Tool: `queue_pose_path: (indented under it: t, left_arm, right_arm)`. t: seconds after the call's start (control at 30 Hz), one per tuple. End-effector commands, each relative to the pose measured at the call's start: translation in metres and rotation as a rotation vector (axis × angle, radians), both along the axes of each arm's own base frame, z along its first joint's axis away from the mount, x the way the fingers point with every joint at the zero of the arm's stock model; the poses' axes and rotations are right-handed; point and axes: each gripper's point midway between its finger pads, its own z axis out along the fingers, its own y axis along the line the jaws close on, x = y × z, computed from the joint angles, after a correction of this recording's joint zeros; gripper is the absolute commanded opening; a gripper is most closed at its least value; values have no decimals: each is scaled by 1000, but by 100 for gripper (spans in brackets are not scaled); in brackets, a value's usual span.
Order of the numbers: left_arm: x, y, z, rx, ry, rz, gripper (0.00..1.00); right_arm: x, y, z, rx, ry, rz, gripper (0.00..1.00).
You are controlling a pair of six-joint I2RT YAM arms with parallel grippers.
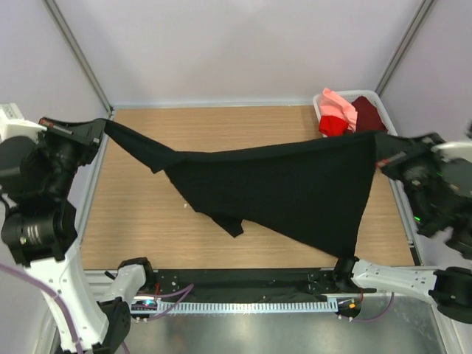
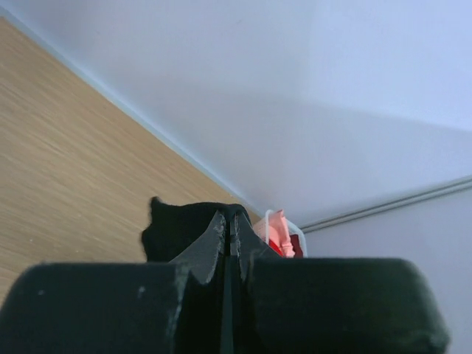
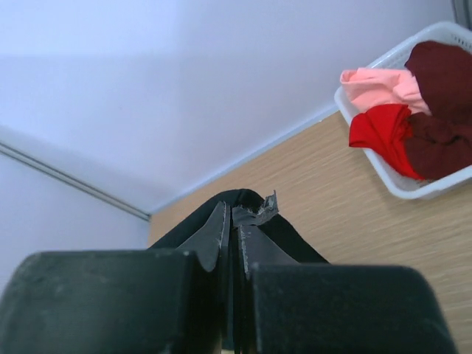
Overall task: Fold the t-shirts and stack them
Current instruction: Flatten the tshirt out
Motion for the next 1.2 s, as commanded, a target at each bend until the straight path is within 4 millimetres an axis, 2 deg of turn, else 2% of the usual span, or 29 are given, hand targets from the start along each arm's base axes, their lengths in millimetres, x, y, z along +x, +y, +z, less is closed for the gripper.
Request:
queue_pose_path:
  t: [0.0,0.07,0.1,0.13,0.17,0.2,0.27,0.3,0.37,0.4,0.43,0.47,0.5,0.53,0.6,0.63,0.7,0.73,0.77,0.8,0.87,0.9,0.93,0.97,1.0,1.03,1.07,1.1,1.17]
  left_arm:
    - [50,16,-22,-14,90,37,0]
    - [81,24,-33,-13,131,49,0]
    - [93,27,-27,-6,109,52,0]
    - [107,30,-28,-5,115,54,0]
    - [118,33,-27,-1,111,62,0]
    - [144,39,-26,0,109,65,0]
    - [167,43,-17,6,87,65,0]
    - [193,46,-7,10,58,56,0]
    - [218,46,3,17,33,30,0]
    - [245,51,-5,14,50,27,0]
    - [245,50,32,28,-43,23,0]
    - [249,50,48,35,-93,21,0]
    - [264,49,50,25,-113,-2,0]
    - [259,47,65,22,-161,-12,0]
    - [253,42,74,11,-192,-24,0]
    - [236,38,85,23,-219,-20,0]
    - [226,41,68,43,-169,18,0]
    - [199,46,82,77,-194,70,0]
    - [196,49,64,79,-139,89,0]
    - [186,50,61,84,-129,100,0]
    - [151,45,64,95,-124,106,0]
    - [143,44,52,96,-91,105,0]
    - [135,42,45,98,-63,104,0]
    - [113,40,35,102,-19,109,0]
    - [112,39,11,103,47,102,0]
    - [107,39,-1,110,79,99,0]
    - [90,35,-9,136,96,87,0]
    - [92,36,-44,139,186,75,0]
    - [78,35,-78,159,279,63,0]
  right_arm:
    - [45,58,9,-229,2,-31,1]
    - [63,74,27,-297,-32,-89,1]
    - [81,94,22,-371,-15,-134,1]
    - [92,105,40,-324,-66,-163,1]
    - [104,108,43,-419,-64,-189,1]
    - [124,107,44,-441,-56,-239,1]
    - [177,133,45,-443,-61,-227,1]
    - [222,131,42,-460,-38,-222,1]
    - [269,136,36,-397,-13,-185,1]
    - [267,99,81,-319,-88,-212,1]
    - [318,135,46,-332,-66,-56,1]
    - [327,131,57,-274,-119,6,1]
    - [348,107,58,-159,-144,-6,1]
    - [338,100,79,-75,-196,60,1]
    - [338,76,87,181,-231,86,1]
    - [360,47,53,232,-202,61,1]
    - [328,46,82,282,-240,161,1]
    - [319,43,64,270,-131,141,1]
    - [307,40,64,255,-93,128,1]
    - [295,36,63,238,-59,105,1]
    - [263,29,37,198,102,60,1]
    - [247,14,31,173,141,-23,1]
    - [236,10,-4,117,272,-37,1]
    - [227,9,-19,92,325,-32,1]
    - [214,11,-50,64,437,-11,1]
    - [207,11,-64,38,489,1,1]
    - [200,12,-80,-24,544,27,1]
    - [183,14,-106,-53,627,52,1]
    - [165,9,-126,-122,675,66,1]
